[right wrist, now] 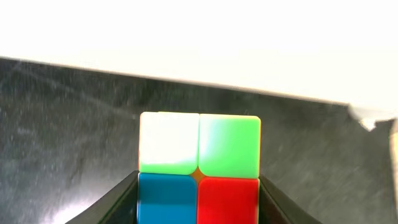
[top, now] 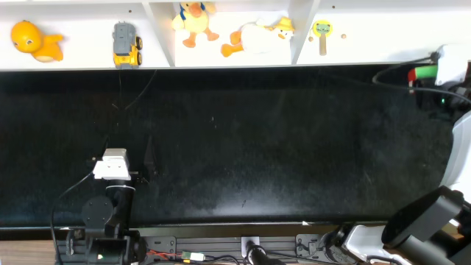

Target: Store Toys

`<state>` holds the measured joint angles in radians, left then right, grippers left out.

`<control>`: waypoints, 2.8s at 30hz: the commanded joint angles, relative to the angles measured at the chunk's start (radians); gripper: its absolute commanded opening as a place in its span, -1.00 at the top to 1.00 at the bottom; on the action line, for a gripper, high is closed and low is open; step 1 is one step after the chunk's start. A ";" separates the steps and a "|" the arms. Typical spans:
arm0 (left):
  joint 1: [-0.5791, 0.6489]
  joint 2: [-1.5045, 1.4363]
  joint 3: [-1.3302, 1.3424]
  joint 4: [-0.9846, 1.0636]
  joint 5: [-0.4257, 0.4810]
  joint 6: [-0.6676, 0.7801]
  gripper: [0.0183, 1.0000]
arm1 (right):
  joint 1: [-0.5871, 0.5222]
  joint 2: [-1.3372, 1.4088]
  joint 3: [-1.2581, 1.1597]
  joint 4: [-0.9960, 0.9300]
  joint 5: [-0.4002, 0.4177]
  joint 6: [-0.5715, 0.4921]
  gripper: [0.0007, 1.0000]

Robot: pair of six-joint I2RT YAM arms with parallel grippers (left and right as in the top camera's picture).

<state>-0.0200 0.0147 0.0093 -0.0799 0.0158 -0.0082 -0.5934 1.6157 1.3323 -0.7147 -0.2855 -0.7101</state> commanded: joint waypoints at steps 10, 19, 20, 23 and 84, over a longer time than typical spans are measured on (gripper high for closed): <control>-0.004 -0.011 -0.001 -0.004 0.013 -0.015 -1.00 | 0.111 0.250 0.305 -0.035 0.027 0.074 0.03; -0.004 -0.011 -0.001 -0.004 0.013 -0.015 -0.99 | 0.164 0.348 0.407 -0.037 -0.002 0.129 0.02; -0.004 -0.011 -0.001 -0.004 0.013 -0.015 -1.00 | 0.168 0.353 0.407 -0.034 -0.008 0.132 0.02; -0.004 -0.011 -0.001 -0.004 0.013 -0.014 -1.00 | 0.171 0.364 0.407 -0.032 -0.013 0.161 -0.16; -0.004 -0.011 -0.001 -0.004 0.013 -0.014 -1.00 | 0.680 -1.482 -1.328 0.637 0.305 0.635 -0.99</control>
<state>-0.0200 0.0147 0.0093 -0.0799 0.0158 -0.0082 0.0868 0.1799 0.0177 -0.0856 0.0437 -0.0822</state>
